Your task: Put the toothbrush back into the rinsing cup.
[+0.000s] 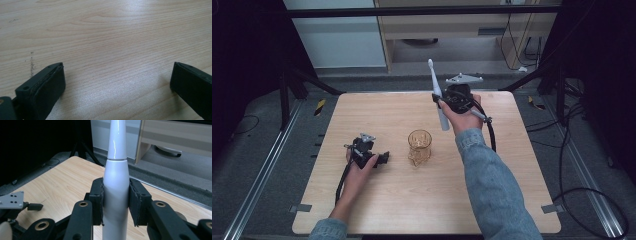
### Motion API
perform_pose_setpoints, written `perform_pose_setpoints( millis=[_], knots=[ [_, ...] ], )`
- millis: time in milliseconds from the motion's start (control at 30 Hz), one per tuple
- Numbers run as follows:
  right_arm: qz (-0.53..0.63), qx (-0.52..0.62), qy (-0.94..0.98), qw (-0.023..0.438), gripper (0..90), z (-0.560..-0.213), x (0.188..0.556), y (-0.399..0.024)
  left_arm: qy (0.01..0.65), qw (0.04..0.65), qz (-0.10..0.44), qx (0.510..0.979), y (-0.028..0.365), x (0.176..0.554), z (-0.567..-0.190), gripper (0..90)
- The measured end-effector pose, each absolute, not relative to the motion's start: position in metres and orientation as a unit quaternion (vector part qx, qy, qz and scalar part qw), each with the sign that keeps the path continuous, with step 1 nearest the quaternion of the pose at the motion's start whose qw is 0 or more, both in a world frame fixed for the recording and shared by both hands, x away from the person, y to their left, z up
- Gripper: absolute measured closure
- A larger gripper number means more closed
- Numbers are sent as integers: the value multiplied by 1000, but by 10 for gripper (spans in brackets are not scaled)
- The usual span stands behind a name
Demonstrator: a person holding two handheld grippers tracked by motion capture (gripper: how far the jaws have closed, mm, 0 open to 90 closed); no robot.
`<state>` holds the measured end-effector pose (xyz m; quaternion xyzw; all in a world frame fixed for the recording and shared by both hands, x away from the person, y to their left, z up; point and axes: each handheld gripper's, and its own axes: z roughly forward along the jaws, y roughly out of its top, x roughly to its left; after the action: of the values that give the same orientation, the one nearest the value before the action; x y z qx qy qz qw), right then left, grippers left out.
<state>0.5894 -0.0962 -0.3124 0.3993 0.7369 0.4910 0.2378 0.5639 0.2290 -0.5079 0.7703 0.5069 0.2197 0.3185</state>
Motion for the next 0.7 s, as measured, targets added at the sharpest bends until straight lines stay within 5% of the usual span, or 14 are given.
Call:
perform_pose_setpoints(
  millis=[700],
  knots=[
    [501,375,746,228,670,-309,585,-72,506,319,220,771,229,564,-508,0]
  ],
)
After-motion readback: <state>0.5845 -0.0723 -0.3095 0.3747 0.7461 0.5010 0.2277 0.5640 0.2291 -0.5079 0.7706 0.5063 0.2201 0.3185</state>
